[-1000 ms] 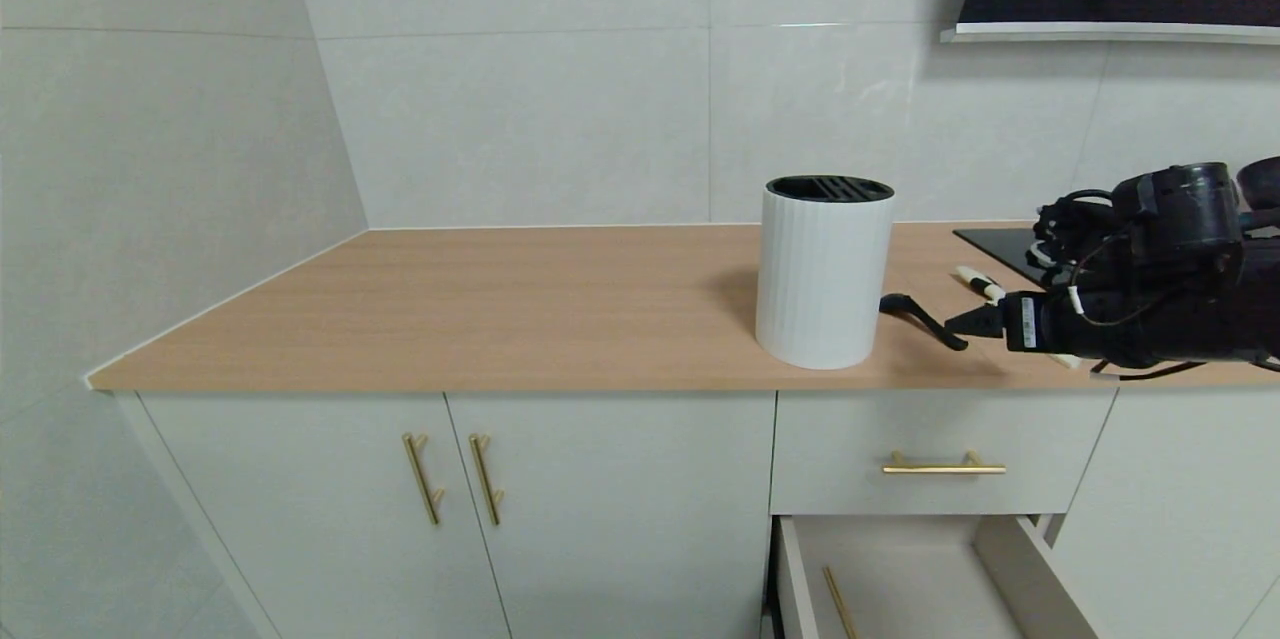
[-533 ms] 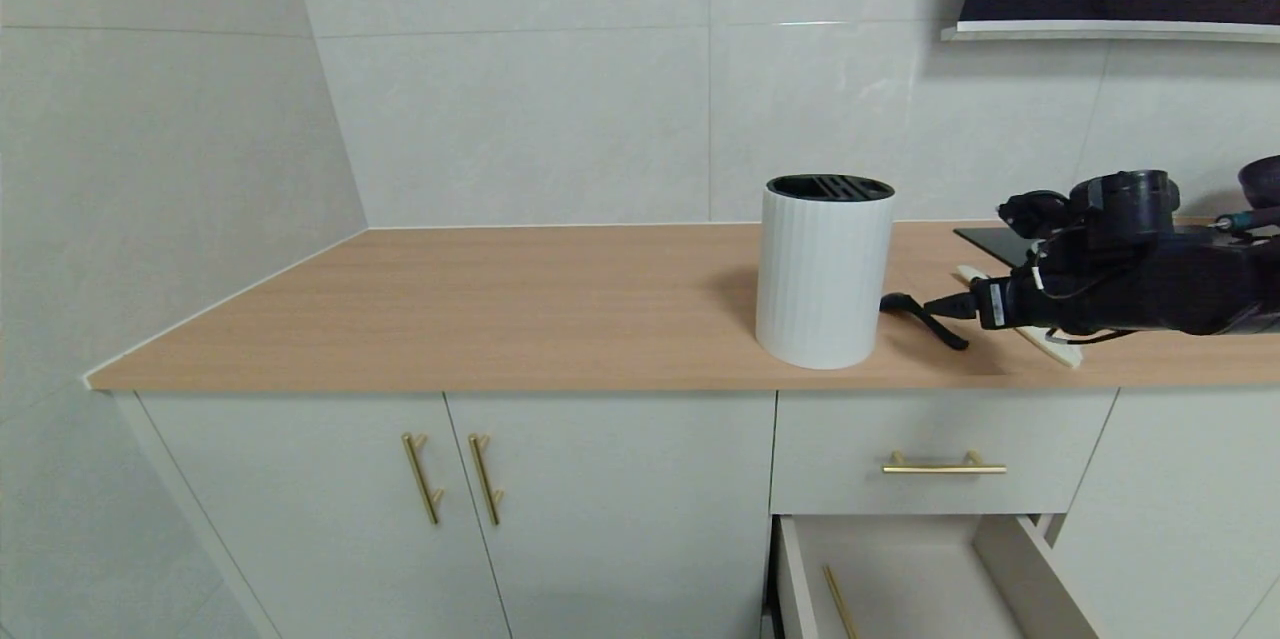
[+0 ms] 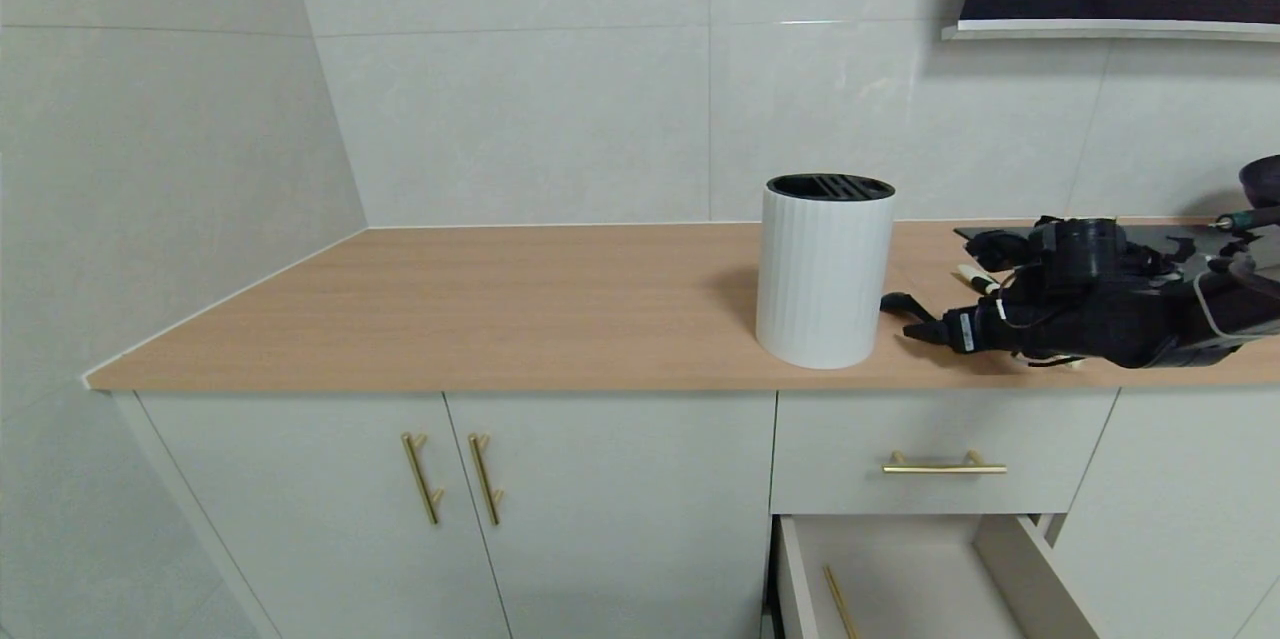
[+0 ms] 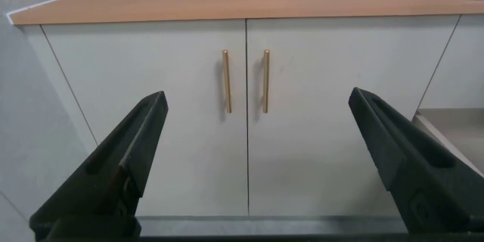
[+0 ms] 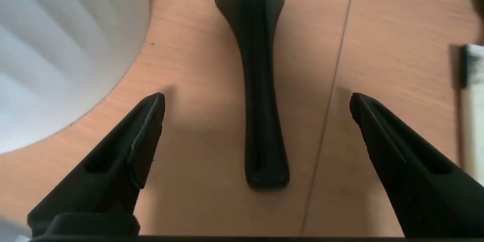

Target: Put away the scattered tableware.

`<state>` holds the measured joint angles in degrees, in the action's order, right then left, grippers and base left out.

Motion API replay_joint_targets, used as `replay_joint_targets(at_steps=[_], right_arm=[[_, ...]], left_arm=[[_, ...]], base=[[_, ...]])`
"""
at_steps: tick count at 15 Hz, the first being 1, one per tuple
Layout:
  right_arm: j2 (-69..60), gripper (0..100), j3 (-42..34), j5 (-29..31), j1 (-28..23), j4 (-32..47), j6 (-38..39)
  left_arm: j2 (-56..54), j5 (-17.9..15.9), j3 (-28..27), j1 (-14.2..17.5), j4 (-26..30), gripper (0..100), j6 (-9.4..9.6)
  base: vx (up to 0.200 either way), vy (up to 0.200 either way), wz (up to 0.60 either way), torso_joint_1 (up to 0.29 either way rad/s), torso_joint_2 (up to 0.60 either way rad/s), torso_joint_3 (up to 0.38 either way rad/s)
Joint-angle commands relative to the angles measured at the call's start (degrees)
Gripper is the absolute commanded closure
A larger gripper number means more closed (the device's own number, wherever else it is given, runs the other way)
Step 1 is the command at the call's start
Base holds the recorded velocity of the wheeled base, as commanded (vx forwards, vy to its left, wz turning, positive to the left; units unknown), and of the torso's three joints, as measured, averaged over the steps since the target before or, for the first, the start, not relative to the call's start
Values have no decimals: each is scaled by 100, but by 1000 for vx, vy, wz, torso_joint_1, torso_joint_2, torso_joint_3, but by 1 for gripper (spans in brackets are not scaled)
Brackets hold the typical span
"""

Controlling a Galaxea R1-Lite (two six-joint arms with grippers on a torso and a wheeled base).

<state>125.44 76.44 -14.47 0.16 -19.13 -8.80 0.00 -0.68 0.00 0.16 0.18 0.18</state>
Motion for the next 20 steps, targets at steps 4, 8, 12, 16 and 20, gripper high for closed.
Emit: replay_joint_targets(at_steps=[4, 8, 12, 16, 20], right_arm=[[200, 0, 29, 14, 2, -179, 10], [200, 100, 29, 14, 11, -179, 28], [200, 100, 47, 41, 54, -179, 107], [-11, 100, 82, 445, 213, -144, 625], [-1224, 100, -516, 920, 336, 630, 1364]], left_arm=[[0, -2, 0, 2, -1, 0, -1], [0, -2, 0, 2, -1, 0, -1], [0, -2, 0, 2, -1, 0, -1], [0, -2, 0, 2, -1, 0, -1], [0, -2, 0, 2, -1, 0, -1]], base=[[0, 0, 0, 0, 0, 0], [0, 0, 0, 0, 0, 0], [0, 0, 0, 0, 0, 0], [0, 0, 0, 0, 0, 0], [0, 0, 0, 0, 0, 0]])
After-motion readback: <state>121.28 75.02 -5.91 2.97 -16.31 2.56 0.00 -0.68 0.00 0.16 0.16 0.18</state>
